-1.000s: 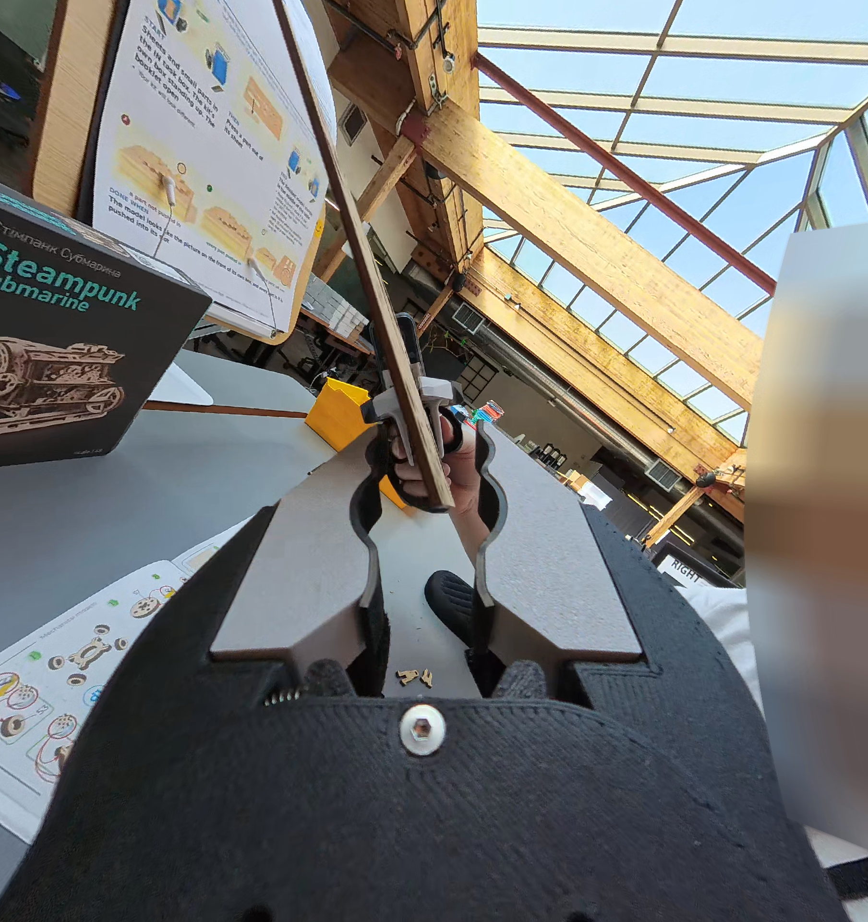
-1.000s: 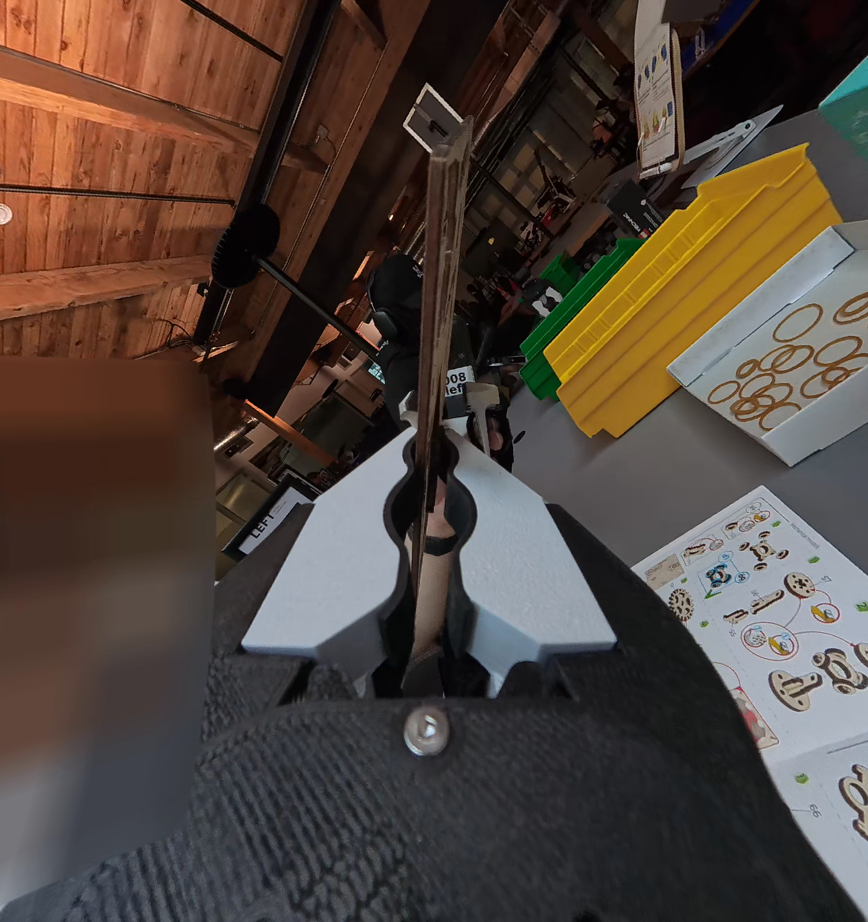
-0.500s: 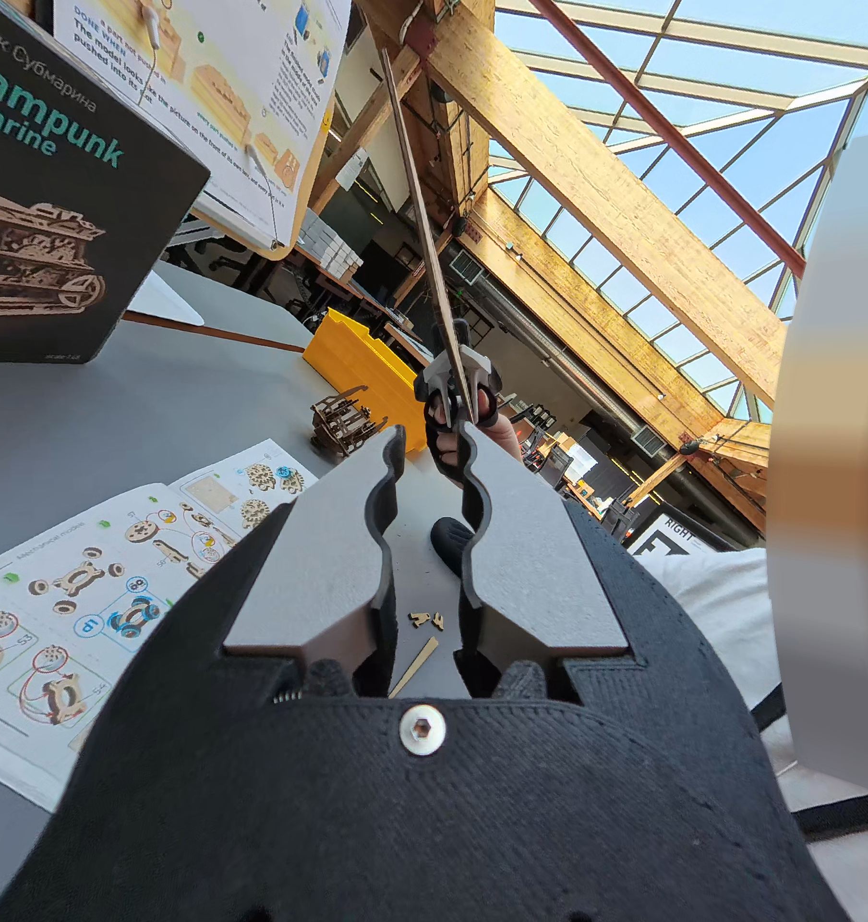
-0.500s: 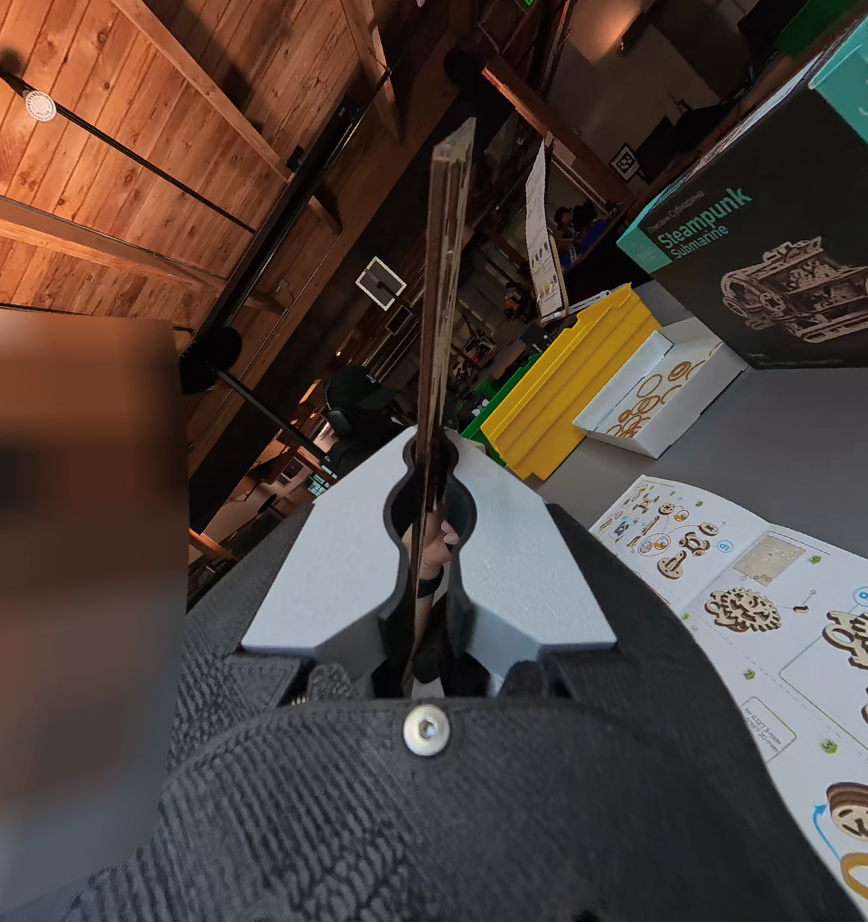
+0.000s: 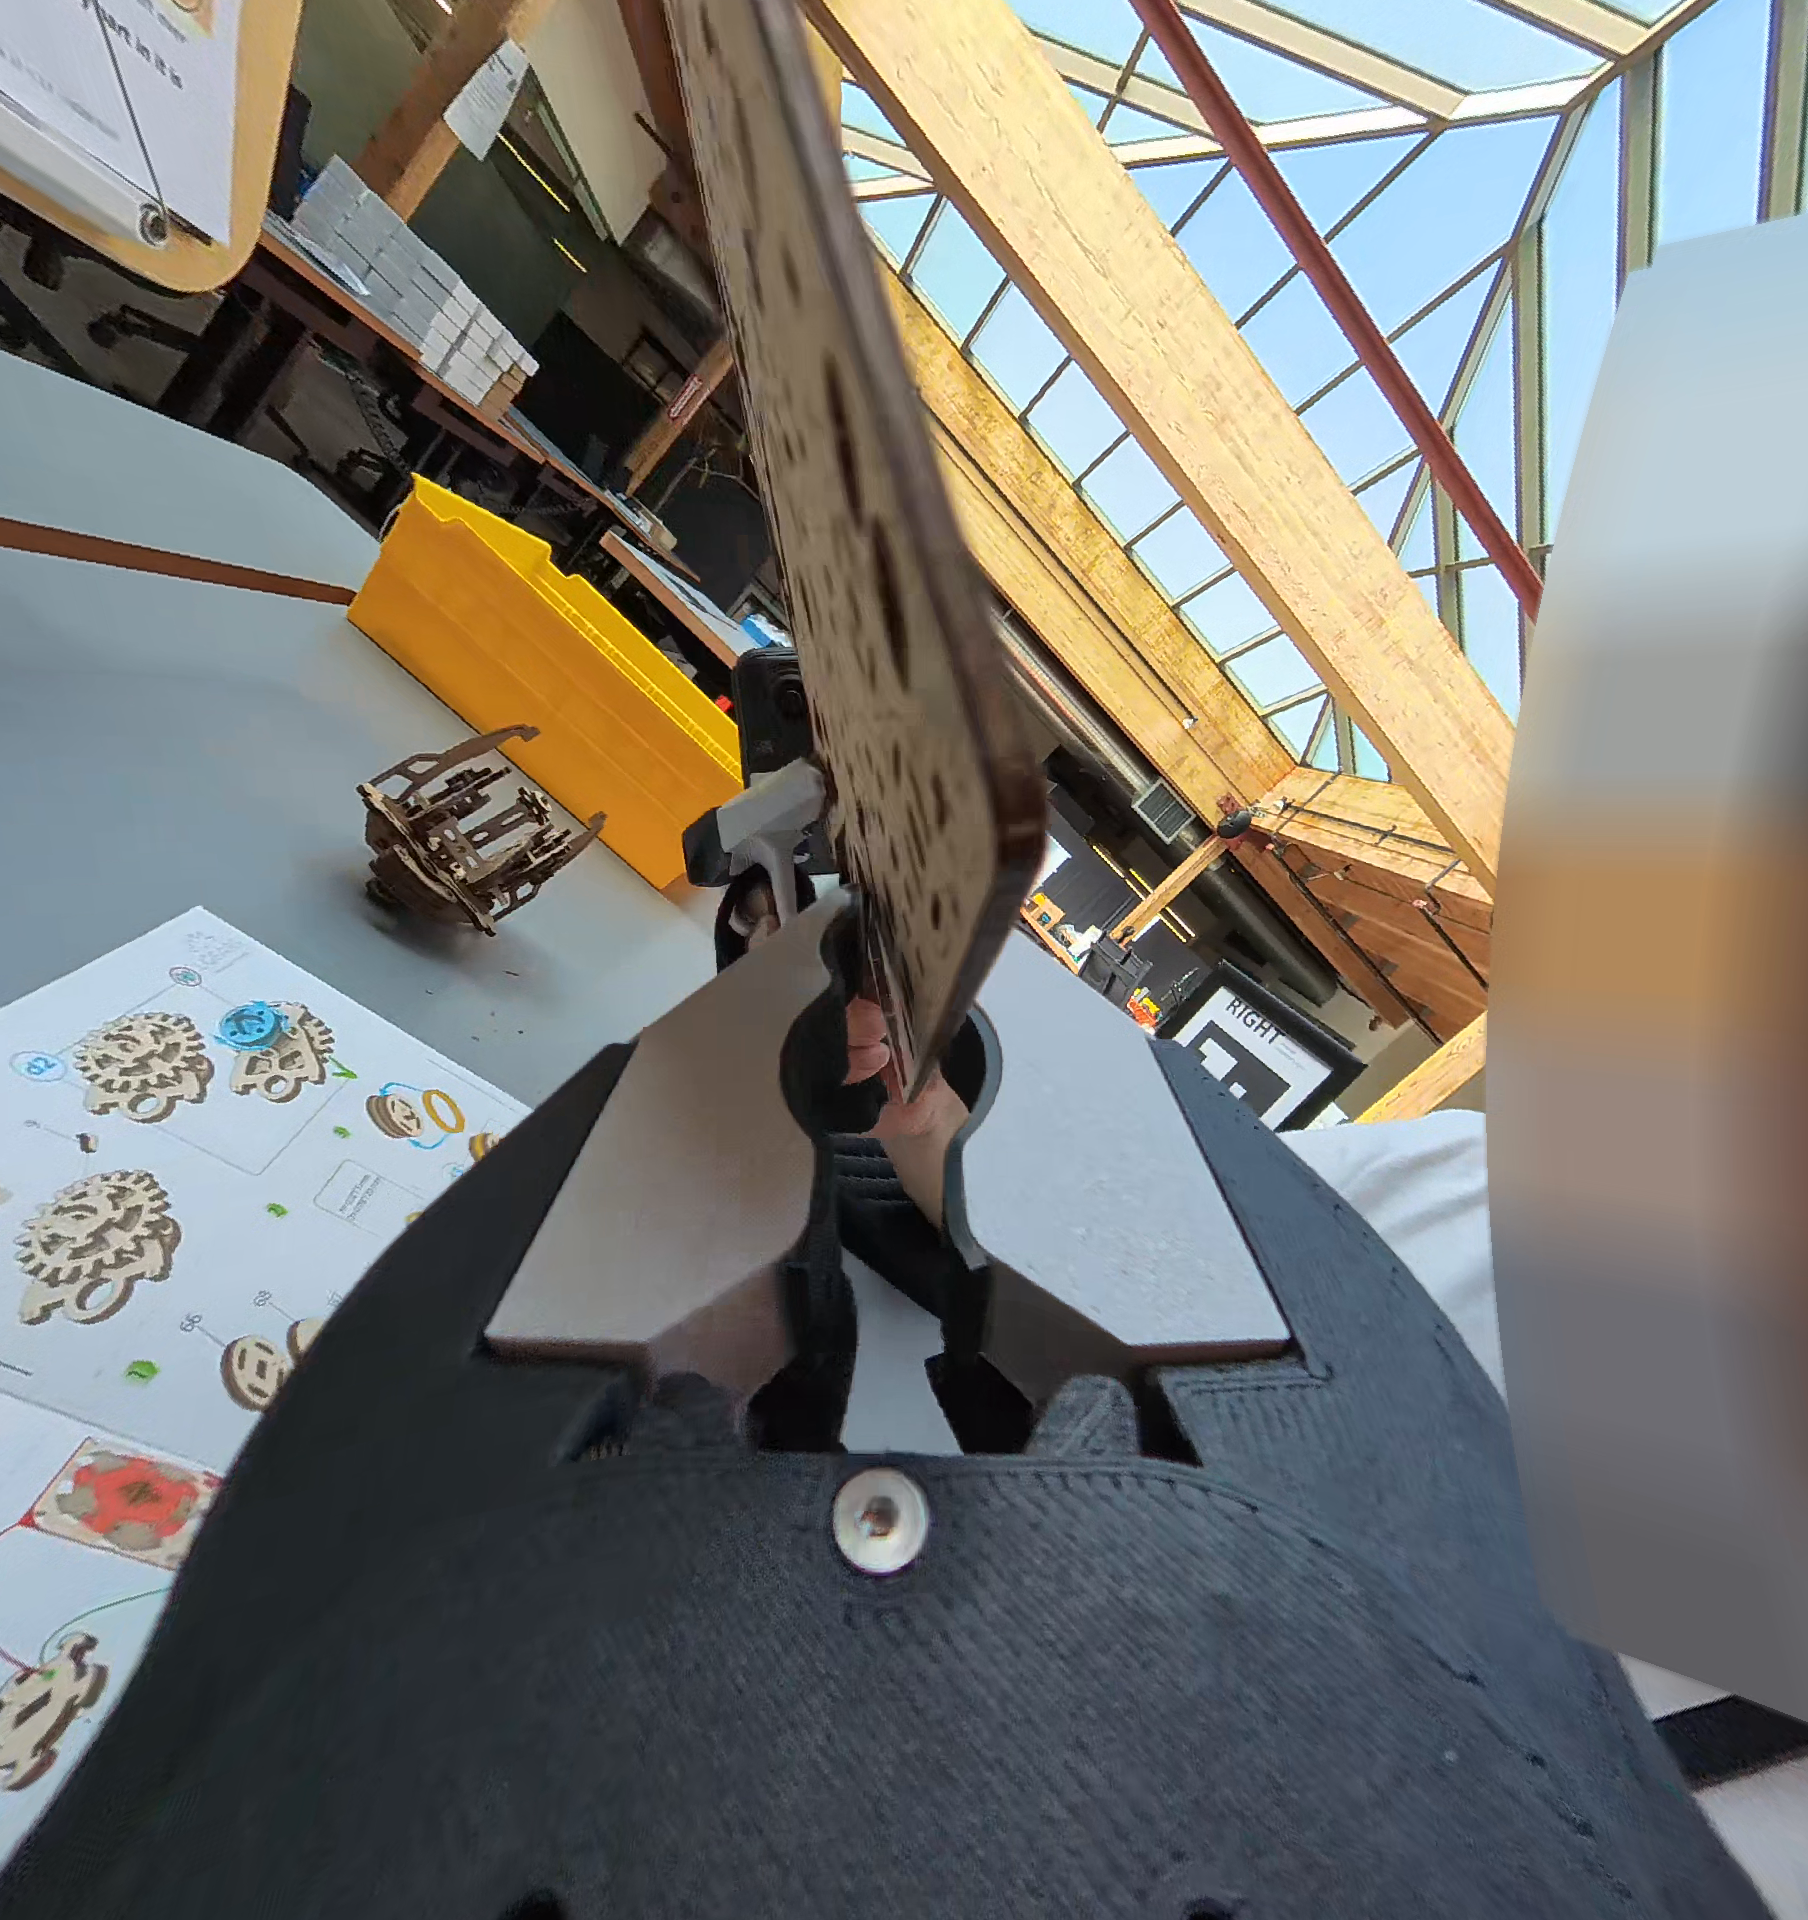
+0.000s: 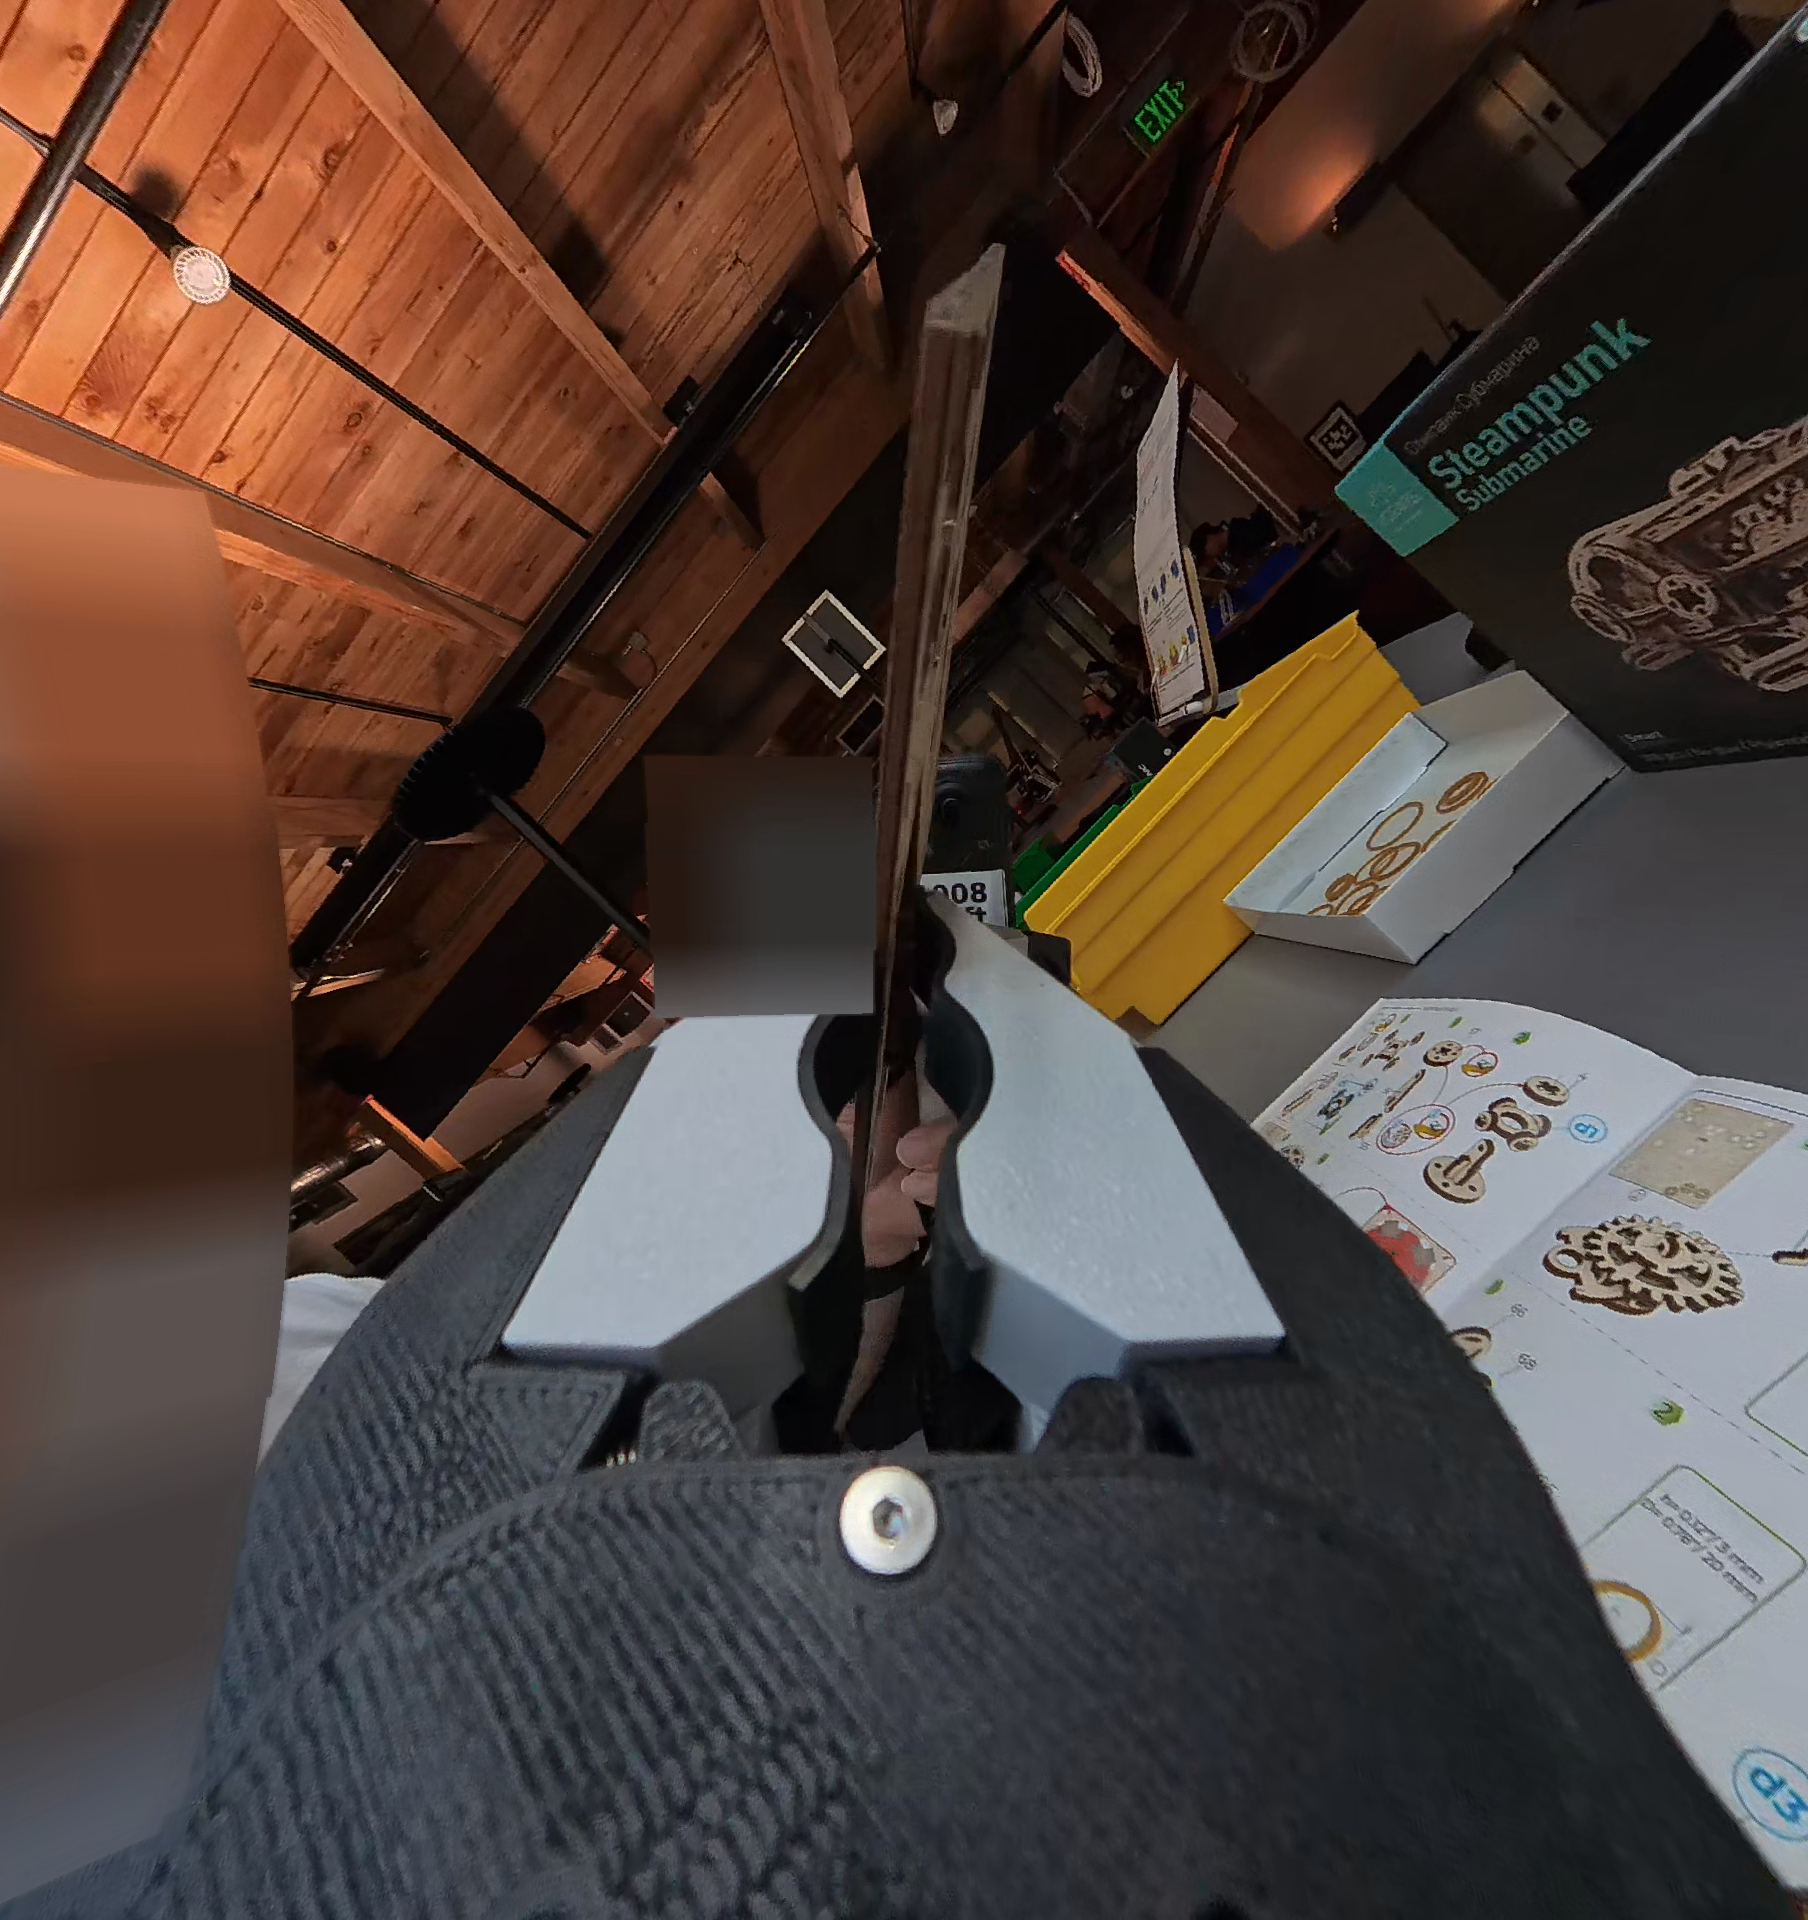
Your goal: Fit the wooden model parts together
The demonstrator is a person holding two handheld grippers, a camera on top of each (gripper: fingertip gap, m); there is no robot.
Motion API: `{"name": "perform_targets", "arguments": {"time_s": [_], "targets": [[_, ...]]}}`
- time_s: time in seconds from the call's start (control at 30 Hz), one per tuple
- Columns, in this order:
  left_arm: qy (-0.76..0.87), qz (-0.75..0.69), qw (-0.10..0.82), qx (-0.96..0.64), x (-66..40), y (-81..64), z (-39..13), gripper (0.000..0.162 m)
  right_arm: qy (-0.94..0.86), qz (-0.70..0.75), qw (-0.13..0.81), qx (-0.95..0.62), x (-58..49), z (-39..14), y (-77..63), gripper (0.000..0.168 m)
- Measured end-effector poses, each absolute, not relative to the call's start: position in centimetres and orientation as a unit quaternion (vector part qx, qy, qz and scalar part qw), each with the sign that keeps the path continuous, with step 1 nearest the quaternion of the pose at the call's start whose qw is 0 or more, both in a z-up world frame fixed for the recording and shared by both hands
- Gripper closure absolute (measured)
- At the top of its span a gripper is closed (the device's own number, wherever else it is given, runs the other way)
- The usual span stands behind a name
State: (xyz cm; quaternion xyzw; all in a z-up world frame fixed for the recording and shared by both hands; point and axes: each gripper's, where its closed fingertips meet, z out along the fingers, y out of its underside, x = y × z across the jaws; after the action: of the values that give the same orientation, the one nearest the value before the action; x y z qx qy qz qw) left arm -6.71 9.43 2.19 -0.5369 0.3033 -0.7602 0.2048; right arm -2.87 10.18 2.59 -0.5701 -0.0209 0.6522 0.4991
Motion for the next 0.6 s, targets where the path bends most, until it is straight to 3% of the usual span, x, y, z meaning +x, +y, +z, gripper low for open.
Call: {"name": "perform_targets", "arguments": {"time_s": [0.17, 0.27, 0.33, 0.6], "targets": [[0.328, -0.743, 0.216, -0.542, -8.2, 10.3, 1.7, 0.162, -0.076, 0.634, 0.508, -0.577, -4.6, 2.8, 9.8, 0.163], [0.303, -0.762, 0.225, -0.527, -10.7, 11.3, 2.4, 0.162, -0.096, 0.615, 0.531, -0.575, -4.5, 3.3, 9.9, 0.145], [0.274, -0.778, 0.232, -0.516, -12.7, 12.6, 2.9, 0.162, -0.101, 0.605, 0.542, -0.574, -3.8, 3.3, 10.1, 0.144], [0.235, -0.715, 0.382, -0.536, -18.3, 17.7, 3.3, 0.162, -0.176, 0.481, 0.598, -0.616, -1.7, 1.2, 10.6, 0.144]]}}
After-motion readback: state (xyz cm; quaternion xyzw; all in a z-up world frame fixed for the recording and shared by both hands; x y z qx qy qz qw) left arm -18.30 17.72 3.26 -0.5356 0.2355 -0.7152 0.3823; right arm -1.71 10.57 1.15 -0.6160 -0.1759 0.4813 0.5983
